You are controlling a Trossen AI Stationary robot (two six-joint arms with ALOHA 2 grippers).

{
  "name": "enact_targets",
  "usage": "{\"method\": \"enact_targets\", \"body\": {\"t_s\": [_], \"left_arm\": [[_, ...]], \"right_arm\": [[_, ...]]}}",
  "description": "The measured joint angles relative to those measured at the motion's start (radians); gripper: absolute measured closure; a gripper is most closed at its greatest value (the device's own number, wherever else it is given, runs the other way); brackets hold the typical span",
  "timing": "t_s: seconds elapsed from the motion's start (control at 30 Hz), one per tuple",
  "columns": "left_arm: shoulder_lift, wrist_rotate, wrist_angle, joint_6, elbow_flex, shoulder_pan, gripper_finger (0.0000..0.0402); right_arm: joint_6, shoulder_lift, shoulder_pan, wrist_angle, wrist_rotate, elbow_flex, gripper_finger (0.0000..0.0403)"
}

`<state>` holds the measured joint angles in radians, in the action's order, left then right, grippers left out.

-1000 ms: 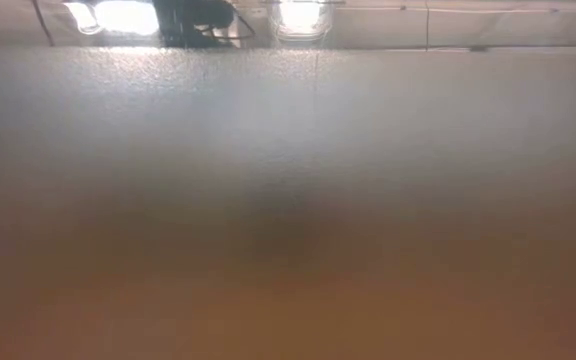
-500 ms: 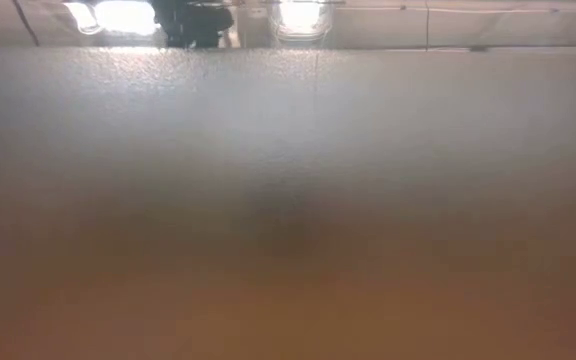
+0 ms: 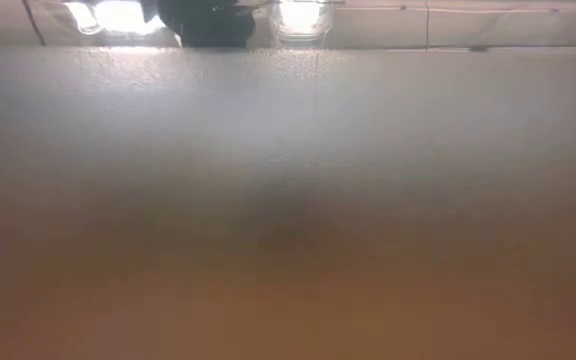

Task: Pick & Place Food Item
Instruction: Put the purple water bottle into the transparent bin

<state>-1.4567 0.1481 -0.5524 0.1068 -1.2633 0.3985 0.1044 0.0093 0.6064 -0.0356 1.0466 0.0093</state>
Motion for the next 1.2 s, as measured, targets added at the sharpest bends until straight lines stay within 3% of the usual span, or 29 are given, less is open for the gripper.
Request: {"method": "enact_targets", "body": {"t_s": [0.2, 0.33, 0.43, 0.6, 0.7, 1.03, 1.2], "left_arm": [[0.0, 0.039, 0.125, 0.001, 0.1, -0.064, 0.0203], [0.0, 0.019, 0.198, 0.088, 0.165, -0.108, 0.0203], [0.0, -0.072, 0.215, 0.103, 0.179, -0.151, 0.0203], [0.0, -0.338, 0.207, 0.099, 0.165, -0.235, 0.0203], [-0.007, -0.444, 0.203, 0.103, 0.139, -0.278, 0.0203], [-0.174, -0.497, 0.034, 0.045, -0.011, -0.299, 0.0203], [-0.244, -0.563, 0.03, 0.047, -0.059, -0.314, 0.0203]], "right_arm": [[0.0, 0.0, 0.0, 0.0, 0.0, 0.0, 0.0395], [0.0, 0.0, 0.0, 0.0, 0.0, 0.0, 0.0395], [0.0, 0.0, 0.0, 0.0, 0.0, 0.0, 0.0395], [0.0, 0.0, 0.0, 0.0, 0.0, 0.0, 0.0395], [0.0, 0.0, 0.0, 0.0, 0.0, 0.0, 0.0395], [0.0, 0.0, 0.0, 0.0, 0.0, 0.0, 0.0395], [0.0, 0.0, 0.0, 0.0, 0.0, 0.0, 0.0395]]}}
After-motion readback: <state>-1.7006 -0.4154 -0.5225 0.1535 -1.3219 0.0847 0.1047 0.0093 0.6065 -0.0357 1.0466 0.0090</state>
